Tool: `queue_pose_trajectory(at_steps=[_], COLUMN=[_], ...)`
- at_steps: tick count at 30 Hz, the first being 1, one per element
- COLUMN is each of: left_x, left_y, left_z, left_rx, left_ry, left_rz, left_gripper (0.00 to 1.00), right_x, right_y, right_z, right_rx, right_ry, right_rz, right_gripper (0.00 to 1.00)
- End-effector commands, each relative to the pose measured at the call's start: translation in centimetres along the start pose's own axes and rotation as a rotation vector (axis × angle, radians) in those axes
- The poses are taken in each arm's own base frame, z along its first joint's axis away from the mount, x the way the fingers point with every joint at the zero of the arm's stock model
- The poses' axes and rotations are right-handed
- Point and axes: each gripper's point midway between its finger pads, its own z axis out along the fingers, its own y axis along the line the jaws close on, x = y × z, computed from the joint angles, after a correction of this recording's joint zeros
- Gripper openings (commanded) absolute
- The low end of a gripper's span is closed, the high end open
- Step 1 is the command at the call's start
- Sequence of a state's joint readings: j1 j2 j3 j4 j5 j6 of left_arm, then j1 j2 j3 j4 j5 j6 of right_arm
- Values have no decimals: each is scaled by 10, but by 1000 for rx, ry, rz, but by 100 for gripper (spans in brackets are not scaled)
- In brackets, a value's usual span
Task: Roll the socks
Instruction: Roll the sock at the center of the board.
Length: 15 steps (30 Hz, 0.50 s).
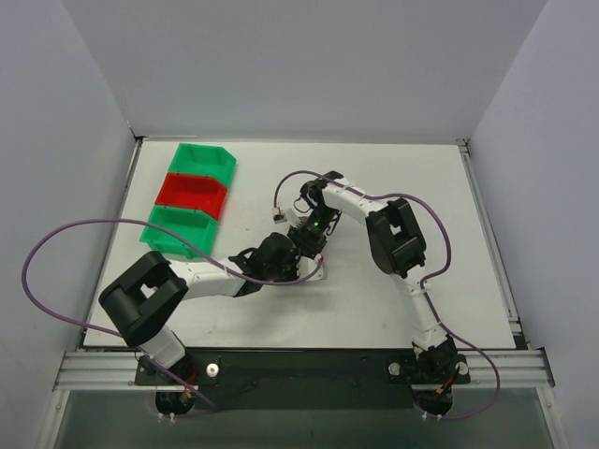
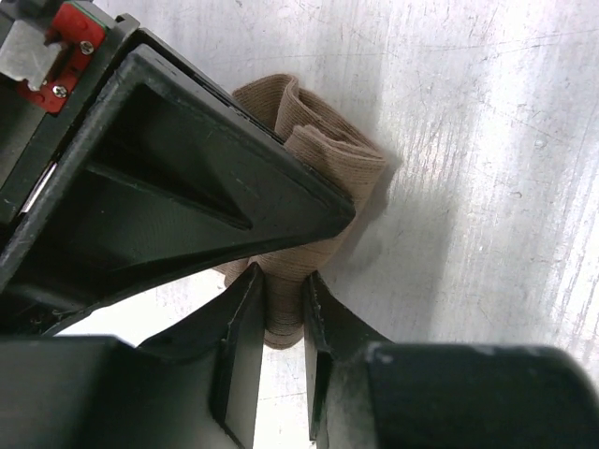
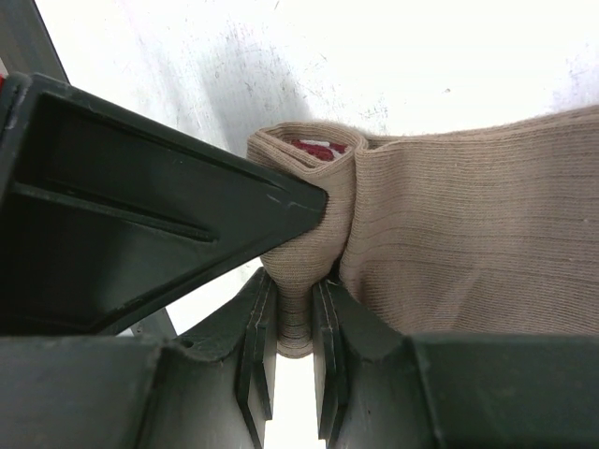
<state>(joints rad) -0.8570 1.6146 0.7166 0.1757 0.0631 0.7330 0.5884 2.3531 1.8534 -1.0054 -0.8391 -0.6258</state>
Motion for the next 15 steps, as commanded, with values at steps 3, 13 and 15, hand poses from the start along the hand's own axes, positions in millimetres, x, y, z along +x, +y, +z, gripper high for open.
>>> queue_pose_trajectory(at_steps=[3,13,15], left_x=[-9,4,7], left_y=[2,-9,-14], left_z=[3,3,2], left_rx=[8,57,76], left_ry=[6,74,92], left_rz=[22,39,39], left_gripper=[25,0,0], right_x=[7,7,5], right_y=[7,4,4], right_z=[1,-9,-15], right_rx=[-41,-15,-5], right_ry=[16,2,-11], right_rz=[34,30,27], right_gripper=[0,20,25])
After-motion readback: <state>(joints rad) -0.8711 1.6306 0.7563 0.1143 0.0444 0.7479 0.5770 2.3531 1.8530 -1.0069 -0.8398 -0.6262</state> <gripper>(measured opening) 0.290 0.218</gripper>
